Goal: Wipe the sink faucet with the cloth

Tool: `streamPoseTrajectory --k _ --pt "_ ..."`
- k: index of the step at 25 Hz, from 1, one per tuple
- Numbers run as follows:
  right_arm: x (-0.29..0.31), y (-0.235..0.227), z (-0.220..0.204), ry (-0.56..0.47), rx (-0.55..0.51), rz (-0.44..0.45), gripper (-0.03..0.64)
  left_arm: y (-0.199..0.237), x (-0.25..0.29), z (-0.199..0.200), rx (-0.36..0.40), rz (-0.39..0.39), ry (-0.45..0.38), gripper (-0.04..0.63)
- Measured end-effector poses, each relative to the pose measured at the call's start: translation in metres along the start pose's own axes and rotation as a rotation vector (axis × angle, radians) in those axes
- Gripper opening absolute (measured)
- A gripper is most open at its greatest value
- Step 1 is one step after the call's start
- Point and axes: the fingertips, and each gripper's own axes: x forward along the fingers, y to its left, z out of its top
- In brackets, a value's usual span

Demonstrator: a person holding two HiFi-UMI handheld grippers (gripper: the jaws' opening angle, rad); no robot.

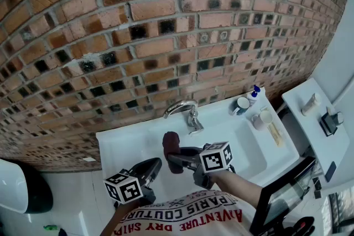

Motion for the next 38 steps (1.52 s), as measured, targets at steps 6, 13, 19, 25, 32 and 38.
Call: streamPoseTrajectory --k 6,13,19,25,32,38 --pt "0.026 -0.021 0.047 -0.022 -0.076 -0.035 0.101 0.025 0.005 0.005 -0.018 0.005 0.014 0.003" --pt "0.046 -0.03 0.08 -0.033 -0.148 -0.054 0.101 0.047 0.005 0.02 -0.022 0.032 -0.004 0.003" --pt "0.052 -0.049 0.085 -0.042 -0.102 -0.092 0.101 0.053 0.009 0.011 -0.044 0.03 0.012 0.003" --pt "0.055 -0.067 0.084 -0.081 0.018 -0.095 0.101 0.059 0.004 0.012 -0.057 0.043 0.003 0.003" --pt "0.052 -0.067 0.092 -0.102 0.011 -0.107 0.101 0.058 0.007 0.002 -0.071 0.039 0.016 0.003" --pt "0.038 -0.056 0.109 -0.151 0.021 -0.077 0.101 0.054 0.006 0.002 -0.065 0.038 0.015 0.003"
